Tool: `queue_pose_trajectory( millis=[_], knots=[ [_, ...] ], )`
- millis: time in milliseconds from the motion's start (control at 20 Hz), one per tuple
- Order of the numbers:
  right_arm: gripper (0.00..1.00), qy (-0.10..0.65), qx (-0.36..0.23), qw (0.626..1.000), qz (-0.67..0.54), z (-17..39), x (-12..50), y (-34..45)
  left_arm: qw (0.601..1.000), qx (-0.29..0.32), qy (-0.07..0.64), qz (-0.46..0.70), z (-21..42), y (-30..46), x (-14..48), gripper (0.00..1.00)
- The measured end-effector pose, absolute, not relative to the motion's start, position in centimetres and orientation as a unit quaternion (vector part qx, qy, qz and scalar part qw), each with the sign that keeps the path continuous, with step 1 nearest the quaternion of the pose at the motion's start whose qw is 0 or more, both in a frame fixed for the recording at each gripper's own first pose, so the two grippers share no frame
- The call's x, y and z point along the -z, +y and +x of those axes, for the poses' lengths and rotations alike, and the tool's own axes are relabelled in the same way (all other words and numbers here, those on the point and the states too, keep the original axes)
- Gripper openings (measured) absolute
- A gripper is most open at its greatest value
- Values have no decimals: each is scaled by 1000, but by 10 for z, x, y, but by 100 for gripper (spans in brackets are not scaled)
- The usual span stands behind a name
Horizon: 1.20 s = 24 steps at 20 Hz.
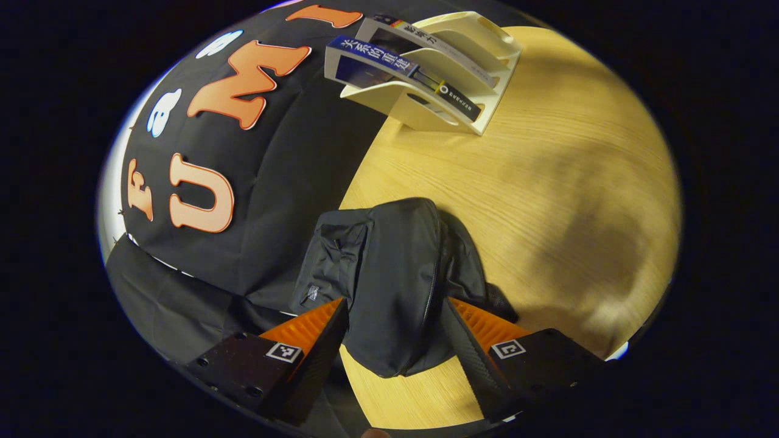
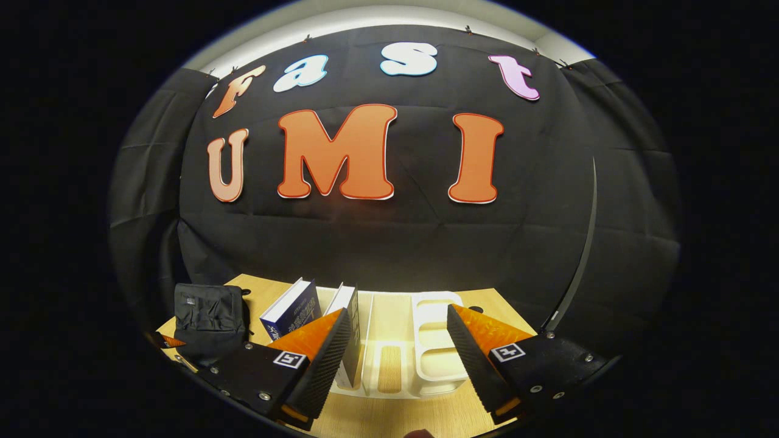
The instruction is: Open the schoolbag, grab two books from the bookshelf and put them into the schoolbag.
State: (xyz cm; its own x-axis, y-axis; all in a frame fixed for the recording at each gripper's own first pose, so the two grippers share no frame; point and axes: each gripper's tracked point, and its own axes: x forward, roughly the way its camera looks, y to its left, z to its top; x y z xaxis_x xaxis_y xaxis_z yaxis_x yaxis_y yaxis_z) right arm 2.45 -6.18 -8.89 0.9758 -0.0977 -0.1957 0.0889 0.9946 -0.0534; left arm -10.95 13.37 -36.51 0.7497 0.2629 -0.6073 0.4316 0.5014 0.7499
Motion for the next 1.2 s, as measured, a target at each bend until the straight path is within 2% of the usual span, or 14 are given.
queue_pose_trajectory(
  millis=[150, 350, 700, 750, 800, 1050, 1150, 1200],
  knots=[
    [94, 101, 47, 994, -23, 25, 90, -61, 790, 13, 346, 507, -99, 151, 358, 97],
    [94, 105, 49, 993, -24, 23, 91, -61, 794, -4, 307, 524, -76, 149, 340, 95],
    [94, 109, 38, 993, -29, 23, 90, -52, 782, 12, 342, 521, -47, 158, 369, 95],
    [94, 109, 36, 993, -30, 23, 91, -52, 782, 15, 350, 515, -45, 161, 370, 92],
    [94, 108, 35, 993, -33, 22, 90, -51, 788, 16, 347, 509, -39, 161, 365, 94],
    [94, 113, 24, 993, -33, 21, 93, -53, 800, 39, 353, 484, -32, 154, 328, 16],
    [94, 117, 16, 993, -26, 22, 94, -53, 800, 54, 373, 468, -33, 155, 318, 7],
    [94, 117, 11, 993, -26, 22, 91, -52, 802, 60, 383, 455, -32, 155, 311, 7]
  ],
)
